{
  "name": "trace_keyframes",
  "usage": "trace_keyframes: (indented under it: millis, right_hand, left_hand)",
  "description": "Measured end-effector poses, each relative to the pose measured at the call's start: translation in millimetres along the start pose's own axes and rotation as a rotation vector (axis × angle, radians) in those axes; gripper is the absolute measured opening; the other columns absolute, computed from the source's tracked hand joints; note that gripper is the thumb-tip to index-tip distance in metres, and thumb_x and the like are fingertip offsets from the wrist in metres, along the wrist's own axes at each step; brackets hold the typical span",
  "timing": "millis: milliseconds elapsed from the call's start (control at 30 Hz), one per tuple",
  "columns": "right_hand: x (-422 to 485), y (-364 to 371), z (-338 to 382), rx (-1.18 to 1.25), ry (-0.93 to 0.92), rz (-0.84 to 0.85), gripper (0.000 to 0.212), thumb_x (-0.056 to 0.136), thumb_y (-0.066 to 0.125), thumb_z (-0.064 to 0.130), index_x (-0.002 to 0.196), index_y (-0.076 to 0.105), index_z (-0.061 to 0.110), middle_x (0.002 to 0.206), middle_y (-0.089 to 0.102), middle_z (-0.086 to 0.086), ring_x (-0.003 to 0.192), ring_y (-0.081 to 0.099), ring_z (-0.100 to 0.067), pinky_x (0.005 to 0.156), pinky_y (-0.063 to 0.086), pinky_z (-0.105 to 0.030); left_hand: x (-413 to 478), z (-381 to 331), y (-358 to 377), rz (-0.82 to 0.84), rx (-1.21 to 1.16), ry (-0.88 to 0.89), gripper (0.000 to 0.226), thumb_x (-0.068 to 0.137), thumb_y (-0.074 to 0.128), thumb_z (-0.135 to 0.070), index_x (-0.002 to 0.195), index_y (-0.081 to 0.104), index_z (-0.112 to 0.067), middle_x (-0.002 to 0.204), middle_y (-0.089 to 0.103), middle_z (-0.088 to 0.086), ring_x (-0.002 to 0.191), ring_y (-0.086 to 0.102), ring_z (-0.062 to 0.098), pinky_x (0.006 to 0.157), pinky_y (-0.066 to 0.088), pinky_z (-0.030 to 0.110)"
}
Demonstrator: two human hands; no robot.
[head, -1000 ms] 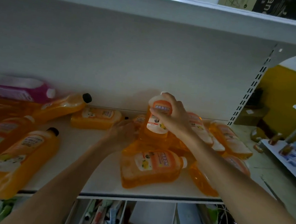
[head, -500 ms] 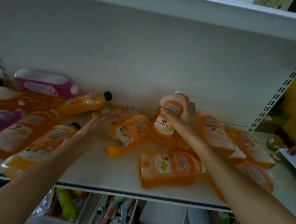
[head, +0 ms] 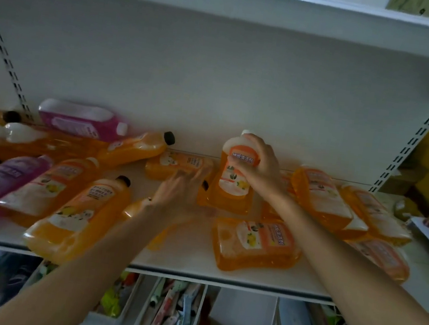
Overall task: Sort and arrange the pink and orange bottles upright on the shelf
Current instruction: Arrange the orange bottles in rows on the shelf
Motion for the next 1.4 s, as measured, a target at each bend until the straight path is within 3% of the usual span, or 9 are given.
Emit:
trace_keyframes:
  millis: [200,400,567,800,900,1067,1167,1300,1400]
  right_hand:
    - [0.1,-0.2,-15.7,-0.150,0.093,0.162,0.063,0.086,0.062,0.041,0.141,0.032,0.028,0.134,0.041,-0.007,0.118,0.047,-0.022,0.088,0.048,-0.030]
    - [0.6,2.5,-23.9,-0.519,0.110,0.270,0.064,0.086,0.035,0.065,0.128,0.049,0.019,0.119,0.058,-0.002,0.110,0.055,-0.025,0.090,0.049,-0.042]
    - [5.5,17.1,-21.4,-0.784,0.072,0.323,0.034,0.098,0.041,0.026,0.125,0.052,0.008,0.131,0.044,-0.016,0.125,0.036,-0.033,0.097,0.038,-0.040]
    - [13.8,77.5,50.7,-0.512,-0.141,0.233,0.029,0.095,0.048,0.024,0.118,0.057,0.007,0.120,0.053,-0.010,0.116,0.044,-0.025,0.093,0.037,-0.031]
    - [14.7,125.6,93.9,-0.383,-0.223,0.254,0.028,0.096,0.049,0.027,0.114,0.060,0.010,0.117,0.058,-0.008,0.111,0.049,-0.022,0.087,0.036,-0.026]
    - [6.3,205.6,145.1,-0.273,-0.176,0.355,0.035,0.094,0.052,0.035,0.120,0.056,0.013,0.112,0.066,-0.006,0.102,0.062,-0.021,0.081,0.048,-0.028]
    - [1.7,242.9,150.5,-0.310,-0.013,0.500,0.060,0.091,0.047,0.053,0.139,0.039,0.018,0.137,0.051,-0.006,0.121,0.052,-0.024,0.091,0.043,-0.031]
    - [-1.6,272.4,148.7,-0.194,0.157,0.653,0.080,0.082,0.052,0.066,0.144,0.028,0.022,0.147,0.039,-0.003,0.130,0.042,-0.025,0.097,0.038,-0.033]
    - [-0.7,278.5,149.0,-0.082,0.190,0.664,0.075,0.082,0.056,0.060,0.142,0.031,0.022,0.145,0.041,-0.001,0.129,0.043,-0.022,0.095,0.039,-0.031]
  left_hand:
    - [-2.7,-28.0,10.1,0.036,0.189,0.088,0.063,0.089,0.054,-0.034,0.143,0.023,-0.024,0.130,0.052,0.002,0.129,0.036,0.023,0.108,0.019,0.038]
    - [-3.4,-31.3,5.8,0.045,0.103,0.113,0.059,0.088,0.049,-0.049,0.140,0.031,-0.028,0.123,0.055,0.002,0.123,0.040,0.022,0.104,0.023,0.038]
    - [-7.4,-28.5,-5.8,0.001,-0.267,0.033,0.028,0.091,0.051,-0.033,0.117,0.060,-0.026,0.108,0.063,-0.005,0.104,0.056,0.015,0.091,0.043,0.032]
    - [-46.7,48.0,-51.2,-0.169,-0.418,-0.053,0.023,0.086,0.059,-0.018,0.107,0.068,-0.018,0.107,0.064,-0.006,0.091,0.060,0.009,0.068,0.040,0.006]
    - [-73.7,92.6,-75.5,-0.302,-0.337,-0.076,0.019,0.082,0.061,-0.010,0.097,0.072,-0.013,0.098,0.069,0.002,0.091,0.062,0.018,0.069,0.038,0.012]
    - [-118.3,172.9,-102.4,-0.330,-0.105,-0.137,0.040,0.074,0.048,-0.037,0.098,0.071,-0.015,0.102,0.069,0.006,0.093,0.063,0.026,0.079,0.049,0.032]
    - [-135.1,210.9,-96.1,-0.142,0.027,-0.180,0.069,0.068,0.035,-0.061,0.122,0.055,-0.024,0.127,0.056,0.012,0.118,0.050,0.033,0.096,0.042,0.049]
    - [-137.8,222.0,-85.9,0.265,0.102,-0.185,0.106,0.050,0.017,-0.083,0.145,0.002,-0.039,0.157,-0.001,0.005,0.143,-0.002,0.027,0.113,0.006,0.043]
    - [-132.9,226.4,-88.9,0.350,0.183,-0.144,0.098,0.075,0.046,-0.071,0.145,-0.010,-0.032,0.156,-0.011,0.003,0.143,-0.012,0.026,0.114,0.000,0.043]
Point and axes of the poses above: each hand's wrist, its own x-axis towards the middle knuckle, its own y-axis out of the palm, z = x × y, the point moved 4 cm from there along x, towards the middle knuckle
